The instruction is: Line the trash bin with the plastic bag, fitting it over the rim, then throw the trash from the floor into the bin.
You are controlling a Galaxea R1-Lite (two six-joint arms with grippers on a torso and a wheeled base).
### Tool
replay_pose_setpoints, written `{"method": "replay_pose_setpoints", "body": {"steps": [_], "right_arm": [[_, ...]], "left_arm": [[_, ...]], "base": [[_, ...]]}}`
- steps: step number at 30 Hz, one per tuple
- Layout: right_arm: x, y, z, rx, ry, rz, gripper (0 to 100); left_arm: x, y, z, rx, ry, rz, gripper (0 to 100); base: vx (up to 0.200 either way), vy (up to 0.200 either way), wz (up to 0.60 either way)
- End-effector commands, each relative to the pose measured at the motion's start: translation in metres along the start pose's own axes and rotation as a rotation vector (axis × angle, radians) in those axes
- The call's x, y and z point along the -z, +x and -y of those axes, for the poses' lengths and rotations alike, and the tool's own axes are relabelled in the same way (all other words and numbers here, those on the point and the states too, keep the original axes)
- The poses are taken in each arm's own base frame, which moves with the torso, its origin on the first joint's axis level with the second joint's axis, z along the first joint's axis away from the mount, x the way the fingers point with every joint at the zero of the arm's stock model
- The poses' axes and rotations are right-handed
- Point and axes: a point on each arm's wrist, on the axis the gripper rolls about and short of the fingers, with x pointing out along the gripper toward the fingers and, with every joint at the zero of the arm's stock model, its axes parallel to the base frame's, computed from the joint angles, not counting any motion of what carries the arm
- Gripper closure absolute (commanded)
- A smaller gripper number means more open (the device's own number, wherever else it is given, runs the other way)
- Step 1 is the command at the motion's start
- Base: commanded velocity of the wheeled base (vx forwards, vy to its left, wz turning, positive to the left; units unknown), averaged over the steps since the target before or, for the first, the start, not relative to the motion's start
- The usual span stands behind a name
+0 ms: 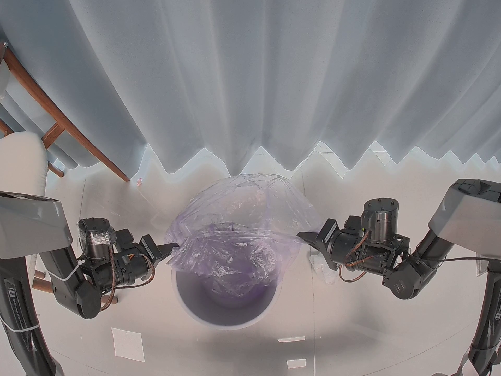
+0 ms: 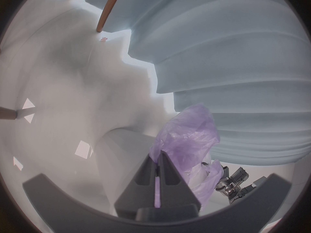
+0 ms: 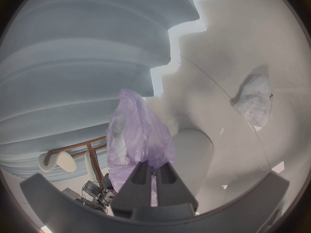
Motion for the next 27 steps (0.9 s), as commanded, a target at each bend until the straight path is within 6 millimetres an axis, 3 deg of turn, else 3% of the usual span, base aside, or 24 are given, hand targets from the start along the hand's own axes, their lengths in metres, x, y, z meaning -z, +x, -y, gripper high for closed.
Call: {"method": "replay_pose_setpoints", "body": {"steps": [1, 11, 20, 27], "right_arm": [[0.004, 0.004, 0.009, 0.025, 0.008, -0.018, 100], [0.006, -0.007, -0.002, -0.003, 0.000, -0.032, 100], [0.003, -0.036, -0.028, -0.099, -0.022, -0.076, 100], [-0.001, -0.037, -0.022, -0.082, -0.011, -0.070, 100]], "left_arm": [[0.002, 0.001, -0.004, -0.017, -0.011, -0.013, 100], [0.003, -0.020, 0.008, -0.040, -0.026, -0.022, 100], [-0.004, -0.068, 0.030, -0.003, -0.027, 0.056, 100], [0.016, -0.061, 0.021, -0.030, -0.053, -0.039, 100]], "base": [[0.000, 0.000, 0.00], [0.000, 0.000, 0.00], [0.000, 0.000, 0.00], [0.000, 0.000, 0.00]]}}
